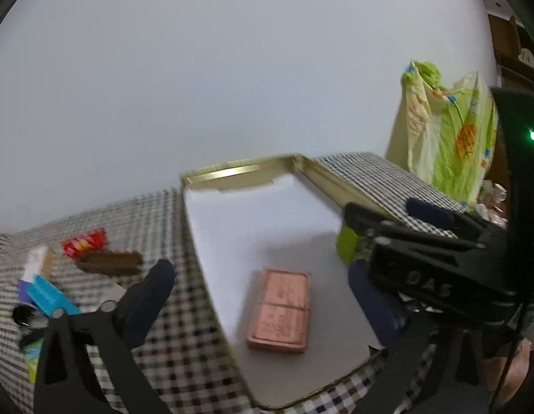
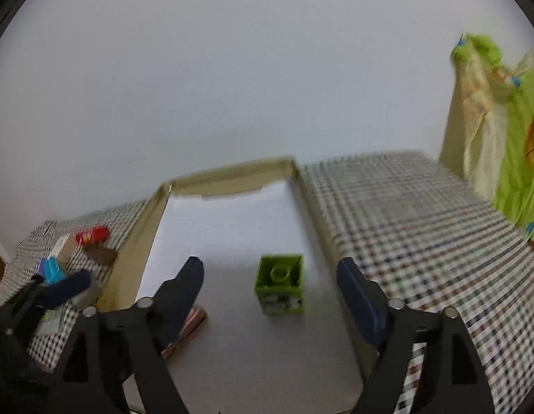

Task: Organize rigid objects
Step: 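Carry the copper bar and green brick into the gold tin and release both, then withdraw both grippers from the tin toward the remaining objects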

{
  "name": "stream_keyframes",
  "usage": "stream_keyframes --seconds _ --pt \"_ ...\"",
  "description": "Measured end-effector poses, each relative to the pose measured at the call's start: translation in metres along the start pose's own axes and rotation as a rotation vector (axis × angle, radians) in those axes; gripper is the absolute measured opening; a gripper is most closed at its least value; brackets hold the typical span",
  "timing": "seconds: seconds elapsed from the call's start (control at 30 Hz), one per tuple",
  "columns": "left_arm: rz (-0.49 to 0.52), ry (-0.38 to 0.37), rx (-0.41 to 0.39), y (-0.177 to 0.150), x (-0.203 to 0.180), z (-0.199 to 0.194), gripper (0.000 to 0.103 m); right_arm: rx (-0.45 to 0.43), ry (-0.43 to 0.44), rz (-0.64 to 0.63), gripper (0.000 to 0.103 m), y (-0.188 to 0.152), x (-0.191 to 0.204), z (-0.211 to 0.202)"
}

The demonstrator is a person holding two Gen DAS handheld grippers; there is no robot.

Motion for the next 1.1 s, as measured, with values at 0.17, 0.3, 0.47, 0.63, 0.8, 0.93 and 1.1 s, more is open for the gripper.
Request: stream_keyframes --seconds 0.17,0.3,0.47,0.63,0.8,0.93,1.1 --pt "-0.018 0.011 -0.014 0.003 0.009 -0.005 0.102 -0.061 -0.027 0.042 0.089 0.007 -0.009 -0.009" --pt "-0.025 0.045 -0.009 0.001 0.020 -0.003 0.102 -0.056 -0.053 0.069 0.089 0.007 -0.017 -0.005" --pt "-0.012 0.103 -0.016 -0.004 0.031 -0.006 0.102 -0.041 -0.078 0.082 0.089 0.005 -0.022 0.002" --pt "-0.001 0.145 -0.026 -0.007 0.041 -0.008 0.102 -0.091 -0.120 0.077 0.089 0.006 -0.026 -0.006" --pt "0.011 0.174 -0.036 -0.010 0.049 -0.011 0.102 -0.174 -0.154 0.070 0.089 0.011 -0.026 -0.019" --pt "0.049 0.211 -0.057 -0.014 0.059 -0.016 0.102 -0.231 -0.193 0.062 0.089 0.014 -0.025 -0.029" --pt "0.023 0.215 -0.064 -0.016 0.074 -0.022 0.102 -0.275 -0.223 0.037 0.089 0.016 -0.020 -0.042"
Point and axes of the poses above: each gripper's, at about its wrist camera, not at the fingertips, and z roughly the way its jaws point, x to its left, y to its top, the point moved 6 cm from there along z, roughly the way its jaws point, and after that the axes turned 5 degrees about -x, right-handed, at the moved point
